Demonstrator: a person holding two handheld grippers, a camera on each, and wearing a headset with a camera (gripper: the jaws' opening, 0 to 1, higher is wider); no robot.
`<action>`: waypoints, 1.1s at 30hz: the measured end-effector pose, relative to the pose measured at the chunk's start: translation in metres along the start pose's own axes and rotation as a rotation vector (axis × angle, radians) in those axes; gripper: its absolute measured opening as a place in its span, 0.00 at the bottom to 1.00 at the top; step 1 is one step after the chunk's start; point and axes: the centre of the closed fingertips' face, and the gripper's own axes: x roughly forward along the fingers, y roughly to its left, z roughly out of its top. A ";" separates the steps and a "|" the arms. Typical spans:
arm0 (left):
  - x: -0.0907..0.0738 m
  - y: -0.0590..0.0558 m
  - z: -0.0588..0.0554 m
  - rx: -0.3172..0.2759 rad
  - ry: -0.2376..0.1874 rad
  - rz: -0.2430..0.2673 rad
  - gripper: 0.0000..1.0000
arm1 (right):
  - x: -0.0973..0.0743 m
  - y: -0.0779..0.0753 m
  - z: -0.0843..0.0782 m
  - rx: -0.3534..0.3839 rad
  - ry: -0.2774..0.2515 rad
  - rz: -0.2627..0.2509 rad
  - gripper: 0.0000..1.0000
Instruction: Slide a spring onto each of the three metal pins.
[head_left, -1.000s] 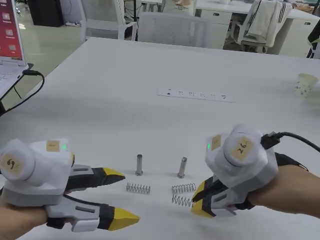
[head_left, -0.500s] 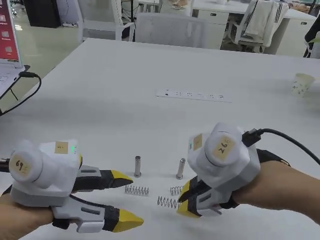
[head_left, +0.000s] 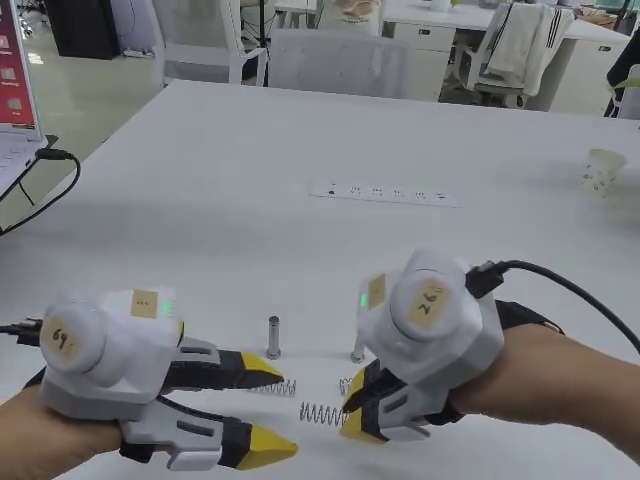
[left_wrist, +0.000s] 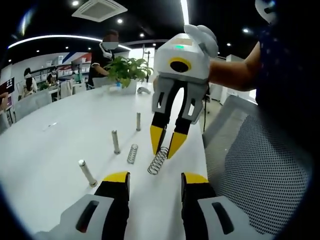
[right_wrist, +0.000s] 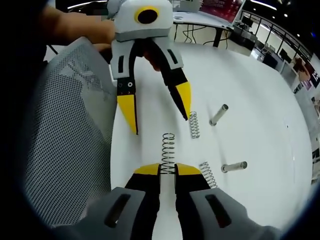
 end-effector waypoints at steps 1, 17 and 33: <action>0.000 0.000 0.000 0.004 0.002 -0.003 0.34 | 0.000 0.000 0.001 -0.001 -0.001 0.001 0.08; 0.007 -0.006 -0.001 0.060 0.019 -0.039 0.23 | 0.002 0.007 0.008 -0.034 0.000 0.022 0.08; 0.012 -0.013 -0.004 0.102 0.033 -0.076 0.11 | 0.001 0.013 0.013 -0.069 -0.008 0.047 0.08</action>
